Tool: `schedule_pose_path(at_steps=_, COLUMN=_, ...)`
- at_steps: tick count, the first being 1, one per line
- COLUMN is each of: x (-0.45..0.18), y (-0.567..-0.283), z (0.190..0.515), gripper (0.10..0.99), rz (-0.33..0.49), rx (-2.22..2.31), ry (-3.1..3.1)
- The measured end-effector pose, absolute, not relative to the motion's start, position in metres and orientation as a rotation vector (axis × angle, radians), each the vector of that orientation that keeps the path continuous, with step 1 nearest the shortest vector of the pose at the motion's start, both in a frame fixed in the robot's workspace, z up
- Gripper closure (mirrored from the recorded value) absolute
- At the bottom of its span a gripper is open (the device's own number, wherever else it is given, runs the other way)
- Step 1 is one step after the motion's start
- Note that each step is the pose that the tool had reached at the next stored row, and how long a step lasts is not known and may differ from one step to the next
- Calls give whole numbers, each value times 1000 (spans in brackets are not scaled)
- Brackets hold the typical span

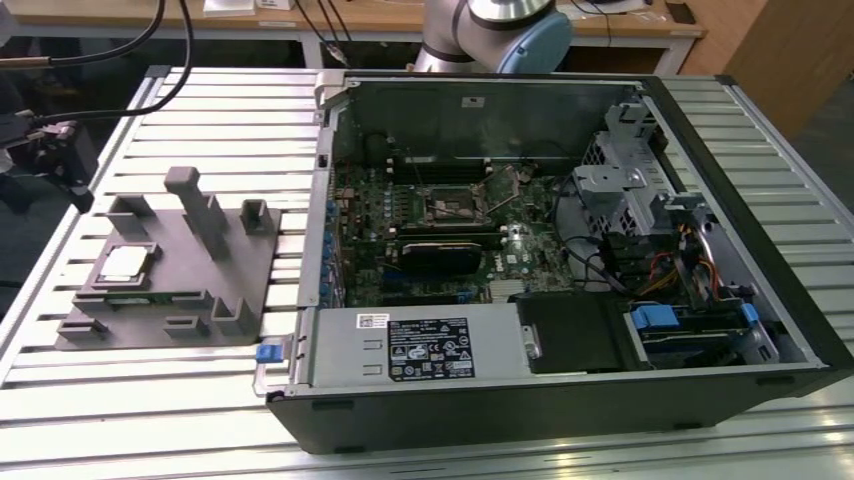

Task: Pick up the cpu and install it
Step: 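Pick up the cpu and move it towards the insertion slot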

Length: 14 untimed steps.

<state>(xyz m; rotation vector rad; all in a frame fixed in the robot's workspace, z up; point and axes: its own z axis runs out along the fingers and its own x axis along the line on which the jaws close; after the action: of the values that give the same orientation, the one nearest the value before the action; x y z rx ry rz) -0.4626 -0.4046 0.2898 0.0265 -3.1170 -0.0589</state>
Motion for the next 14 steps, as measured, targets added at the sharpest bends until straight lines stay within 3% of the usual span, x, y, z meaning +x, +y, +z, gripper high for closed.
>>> schedule_pose_path(at_steps=14, x=-462, y=-405, z=285, gripper=439, rz=-59, rx=34, ry=-3117)
